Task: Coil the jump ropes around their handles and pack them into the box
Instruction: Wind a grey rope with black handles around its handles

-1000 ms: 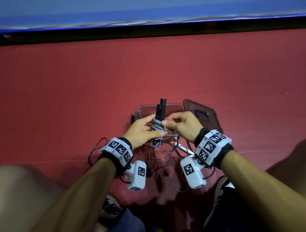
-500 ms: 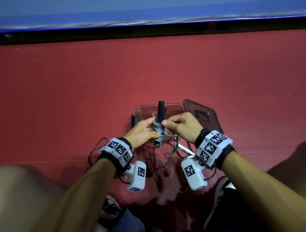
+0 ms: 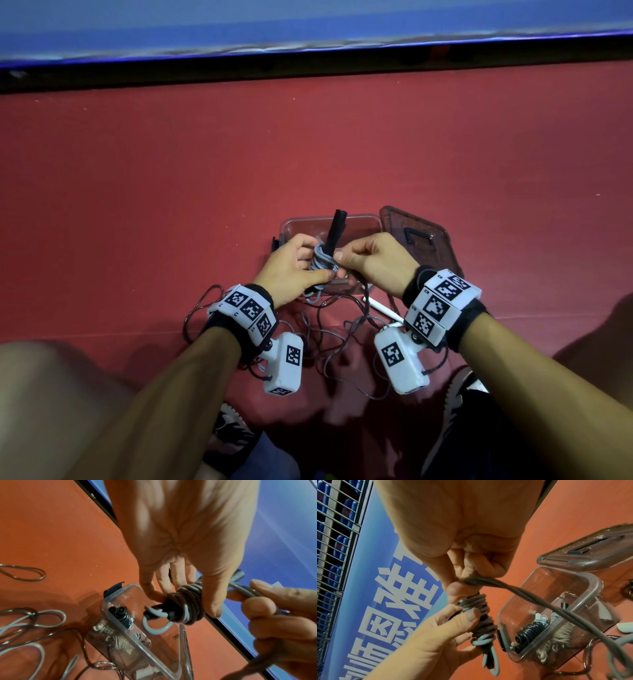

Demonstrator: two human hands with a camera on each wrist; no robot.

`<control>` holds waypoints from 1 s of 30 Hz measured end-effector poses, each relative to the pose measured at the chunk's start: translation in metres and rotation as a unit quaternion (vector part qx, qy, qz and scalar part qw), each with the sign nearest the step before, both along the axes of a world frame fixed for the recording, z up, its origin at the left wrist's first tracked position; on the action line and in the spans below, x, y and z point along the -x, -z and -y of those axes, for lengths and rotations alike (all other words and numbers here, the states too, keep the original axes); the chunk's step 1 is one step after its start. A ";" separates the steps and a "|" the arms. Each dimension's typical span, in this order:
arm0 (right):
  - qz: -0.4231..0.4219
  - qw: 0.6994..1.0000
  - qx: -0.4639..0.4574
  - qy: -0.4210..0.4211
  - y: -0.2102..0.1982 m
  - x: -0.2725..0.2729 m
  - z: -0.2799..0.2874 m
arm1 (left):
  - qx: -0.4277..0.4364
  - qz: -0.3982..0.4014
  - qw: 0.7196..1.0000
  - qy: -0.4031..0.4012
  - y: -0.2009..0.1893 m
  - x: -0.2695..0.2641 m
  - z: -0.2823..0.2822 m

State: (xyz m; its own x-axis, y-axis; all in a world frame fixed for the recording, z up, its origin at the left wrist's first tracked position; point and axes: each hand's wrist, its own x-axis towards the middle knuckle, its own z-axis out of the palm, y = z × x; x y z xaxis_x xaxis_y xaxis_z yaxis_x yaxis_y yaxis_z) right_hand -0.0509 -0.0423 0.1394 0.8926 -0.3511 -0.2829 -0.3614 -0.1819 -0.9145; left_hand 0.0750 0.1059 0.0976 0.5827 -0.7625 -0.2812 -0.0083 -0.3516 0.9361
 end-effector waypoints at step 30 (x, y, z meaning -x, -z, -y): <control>0.040 0.996 0.071 0.041 0.021 -0.004 0.010 | 0.043 -0.159 0.986 -0.039 -0.023 0.003 -0.001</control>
